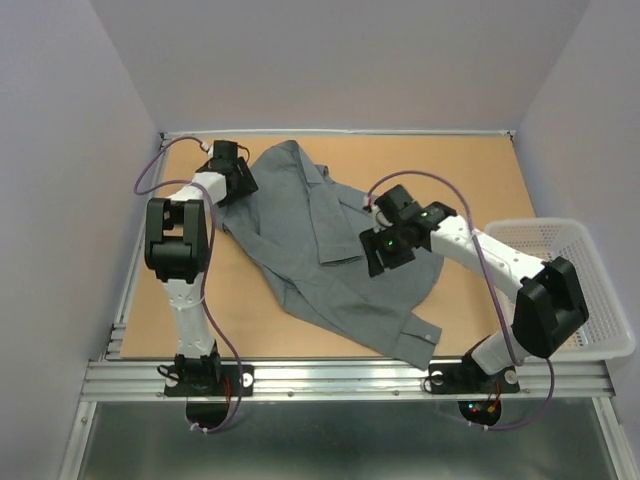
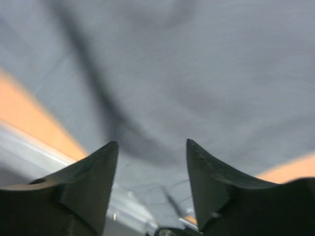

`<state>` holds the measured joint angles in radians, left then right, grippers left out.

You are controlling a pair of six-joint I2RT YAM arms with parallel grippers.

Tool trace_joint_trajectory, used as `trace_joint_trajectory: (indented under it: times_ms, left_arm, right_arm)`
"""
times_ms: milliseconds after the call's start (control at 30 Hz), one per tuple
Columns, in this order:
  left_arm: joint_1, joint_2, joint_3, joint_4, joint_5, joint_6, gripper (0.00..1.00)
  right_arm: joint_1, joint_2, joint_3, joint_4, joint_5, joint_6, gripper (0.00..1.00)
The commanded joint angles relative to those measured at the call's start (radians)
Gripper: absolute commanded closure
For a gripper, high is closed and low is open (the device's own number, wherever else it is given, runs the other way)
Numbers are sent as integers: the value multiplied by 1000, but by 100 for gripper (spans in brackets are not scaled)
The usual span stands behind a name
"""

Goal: Fold and stack the long sleeve shirts
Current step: Flatten the shirt out

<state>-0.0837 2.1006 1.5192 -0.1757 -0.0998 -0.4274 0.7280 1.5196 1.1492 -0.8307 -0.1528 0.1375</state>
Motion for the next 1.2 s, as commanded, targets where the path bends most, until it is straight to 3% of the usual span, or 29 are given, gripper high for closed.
trace_joint_trajectory:
  times_ms: [0,233,300,467,800,1167]
  left_arm:
    - [-19,-216,-89,-1,18,27,22]
    - [-246,-520,-270,-51,-18,75,22]
    - [-319,-557,-335,-67,-15,26,22]
    - [-386,-654,-505,-58,-9,-109,22]
    - [-392,-662,-591,24,32,-344,24]
    - [-479,-518,-488,13,8,-591,32]
  right_arm:
    - [-222,-27,50,41,217,172,34]
    - [-288,140,12,215,257,281,31]
    - [-294,216,43,263,266,289,31]
    - [-309,349,141,349,351,307,30]
    - [-420,685,516,390,412,327,27]
    - [-418,666,492,421,348,312,24]
